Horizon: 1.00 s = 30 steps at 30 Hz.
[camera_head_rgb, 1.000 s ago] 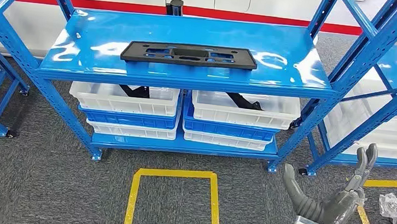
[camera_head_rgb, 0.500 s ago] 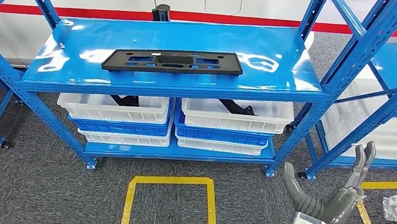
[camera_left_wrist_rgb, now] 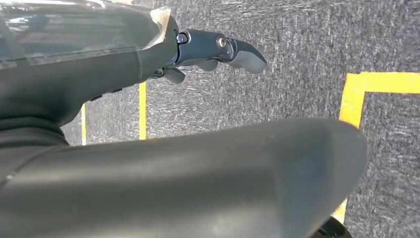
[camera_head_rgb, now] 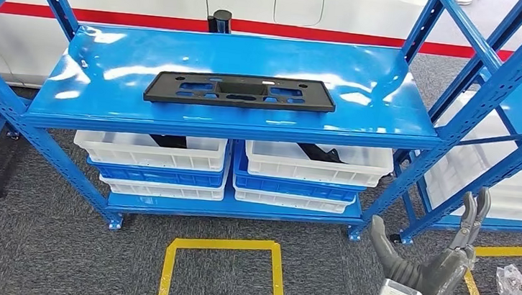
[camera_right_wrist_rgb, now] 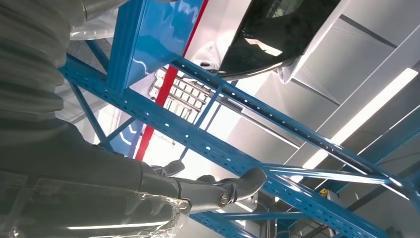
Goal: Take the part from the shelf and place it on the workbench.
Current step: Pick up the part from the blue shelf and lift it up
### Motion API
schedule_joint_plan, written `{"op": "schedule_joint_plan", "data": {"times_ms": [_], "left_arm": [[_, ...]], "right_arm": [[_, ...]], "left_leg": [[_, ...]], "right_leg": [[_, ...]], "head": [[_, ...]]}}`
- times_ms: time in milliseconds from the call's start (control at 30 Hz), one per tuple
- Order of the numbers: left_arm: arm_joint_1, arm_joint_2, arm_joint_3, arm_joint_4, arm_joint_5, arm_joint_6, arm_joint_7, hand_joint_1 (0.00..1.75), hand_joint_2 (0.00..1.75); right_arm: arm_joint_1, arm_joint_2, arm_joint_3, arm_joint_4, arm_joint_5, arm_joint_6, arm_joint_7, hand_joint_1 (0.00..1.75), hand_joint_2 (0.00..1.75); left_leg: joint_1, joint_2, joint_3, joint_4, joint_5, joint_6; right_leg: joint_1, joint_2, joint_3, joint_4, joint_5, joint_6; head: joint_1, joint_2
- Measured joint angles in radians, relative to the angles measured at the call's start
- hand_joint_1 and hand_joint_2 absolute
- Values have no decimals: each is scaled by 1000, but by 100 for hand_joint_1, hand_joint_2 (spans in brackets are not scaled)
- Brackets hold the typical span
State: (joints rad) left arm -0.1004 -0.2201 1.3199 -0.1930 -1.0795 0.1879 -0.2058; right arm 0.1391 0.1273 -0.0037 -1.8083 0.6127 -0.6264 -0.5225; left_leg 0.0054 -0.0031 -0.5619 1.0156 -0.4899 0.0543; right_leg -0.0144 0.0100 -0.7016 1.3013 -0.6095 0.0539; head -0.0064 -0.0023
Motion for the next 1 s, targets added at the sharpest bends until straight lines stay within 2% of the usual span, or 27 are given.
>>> {"op": "schedule_joint_plan", "data": {"times_ms": [33, 67, 100, 133, 167, 233, 300, 333, 367, 433, 467, 500, 533, 600, 633, 667, 700, 800, 833, 867, 933, 967, 1000], "left_arm": [[1, 0, 0, 0, 0, 1, 1, 0, 0], [1, -1, 0, 0, 0, 2, 1, 0, 0], [1, -1, 0, 0, 0, 3, 2, 0, 0], [1, -2, 0, 0, 0, 4, 2, 0, 0], [1, -2, 0, 0, 0, 4, 1, 0, 0], [0, -3, 0, 0, 0, 5, 1, 0, 0], [-1, -4, 0, 0, 0, 7, 0, 0, 0], [-2, -5, 0, 0, 0, 8, 0, 0, 0], [-2, -6, 0, 0, 0, 9, -1, 0, 0], [-1, -6, 0, 0, 0, 10, -1, 0, 0], [0, -6, 0, 0, 0, 10, -1, 0, 0], [2, -6, 0, 0, 0, 10, -1, 0, 0], [2, -6, 0, 0, 1, 10, -1, 0, 0], [2, -6, 0, 0, 1, 10, -1, 0, 0], [1, -7, 0, 0, 1, 10, -1, 0, 0], [0, -7, 0, 0, 0, 11, -1, 0, 0], [-1, -7, 0, 0, 0, 11, -1, 0, 0], [0, -8, 0, 0, 1, 12, -1, 0, 0], [0, -9, 0, -1, 1, 12, -2, 0, 0], [1, -9, 0, -1, 1, 12, -2, 0, 0], [1, -10, 0, -1, 1, 11, -2, 0, 0], [1, -10, 0, -1, 1, 11, -2, 0, 0], [2, -10, 0, -1, 1, 11, -2, 0, 0]], "right_arm": [[1, 0, 0, 0, 0, 0, 1, 0, 175], [1, 0, 0, 0, 1, 0, 1, 0, 175], [1, 0, 0, 0, 2, 0, 2, 0, 175], [1, 0, 0, 0, 2, -1, 2, 0, 175], [1, 1, 0, 0, 2, -1, 2, 0, 175], [2, 2, -2, 0, 2, -2, 3, 0, 175], [2, 3, -3, -1, 3, -2, 3, 0, 175], [2, 3, -3, -1, 4, -2, 3, 0, 175], [3, 4, -3, -1, 4, -3, 3, 0, 175], [3, 5, -3, -1, 5, -3, 3, 0, 175], [3, 5, -4, -1, 5, -3, 3, 0, 175], [4, 5, -4, -1, 5, -3, 3, 0, 175], [4, 5, -4, -1, 5, -3, 3, 0, 175], [4, 6, -4, -1, 5, -3, 3, 0, 175], [4, 6, -4, -1, 5, -3, 3, 0, 175], [3, 6, -4, -1, 5, -3, 3, 0, 175], [3, 6, -4, -1, 5, -3, 3, 0, 175], [5, 7, -5, -1, 5, -3, 3, 0, 175], [4, 7, -5, -2, 6, -3, 3, 0, 175], [3, 7, -5, -2, 6, -3, 4, 0, 175], [4, 7, -5, -2, 7, -3, 4, 0, 175], [6, 7, -5, -2, 7, -3, 5, 0, 175], [8, 7, -5, -2, 7, -3, 5, 0, 175]], "left_leg": [[0, -1, 8, 0, -6, -2], [0, -2, 17, 0, -12, -4], [-2, -3, 24, 0, -20, -9], [-4, -3, 30, 1, -29, -14], [-6, -3, 34, 0, -36, -19], [-6, -2, 42, -4, -46, -30], [-2, 0, 46, 6, -58, -40], [-2, 0, 37, 31, -72, -45], [0, 0, 13, 80, -95, -50], [1, 0, -72, 221, -147, -56], [2, 0, -113, 277, -158, -58], [3, 0, -137, 296, -146, -59], [4, 0, -137, 269, -111, -57], [4, 0, -90, 137, -21, -50], [1, 0, -64, 76, 7, -45], [-2, 0, -48, 38, 18, -40], [-5, 0, -41, 22, 15, -34], [-5, -2, -19, 4, 13, -12], [-3, -2, -6, 0, 13, -7], [-1, -2, 5, -3, 13, -3], [-1, -2, 12, -6, 8, 1], [-1, -2, 14, -7, 4, 2], [-1, -3, 19, -7, -1, 3]], "right_leg": [[-1, -1, 12, -44, 31, 9], [-2, -3, 39, -116, 70, 18], [-1, -6, 69, -187, 105, 21], [0, -8, 96, -243, 128, 17], [2, -10, 112, -271, 137, 9], [7, -7, 122, -279, 133, -12], [1, -5, 133, -283, 130, -28], [-3, -4, 139, -286, 127, -36], [-7, -4, 146, -287, 124, -44], [-6, -5, 157, -287, 113, -52], [-6, -4, 163, -287, 107, -53], [-5, -2, 171, -287, 100, -52], [-5, 0, 181, -287, 93, -50], [-5, 2, 201, -288, 76, -44], [-3, 3, 208, -289, 67, -39], [-1, 3, 213, -292, 60, -33], [0, 4, 222, -293, 58, -25], [3, 3, 240, -287, 60, -3], [4, 2, 231, -266, 48, -1], [4, 1, 208, -223, 29, -2], [3, 0, 123, -90, -19, -7], [3, -1, 78, -34, -35, -7], [3, -1, 47, -9, -36, -5]], "head": [[0, 0], [0, 0], [0, 0], [0, 0], [0, 0], [0, 0], [-1, 0], [-3, 0], [-5, 0], [-7, 0], [-7, 0], [-7, 0], [-7, 0], [-7, 0], [-6, 0], [-6, 0], [-5, 0], [-4, 0], [-2, 0], [1, 0], [6, 0], [7, 0], [7, 0]]}}
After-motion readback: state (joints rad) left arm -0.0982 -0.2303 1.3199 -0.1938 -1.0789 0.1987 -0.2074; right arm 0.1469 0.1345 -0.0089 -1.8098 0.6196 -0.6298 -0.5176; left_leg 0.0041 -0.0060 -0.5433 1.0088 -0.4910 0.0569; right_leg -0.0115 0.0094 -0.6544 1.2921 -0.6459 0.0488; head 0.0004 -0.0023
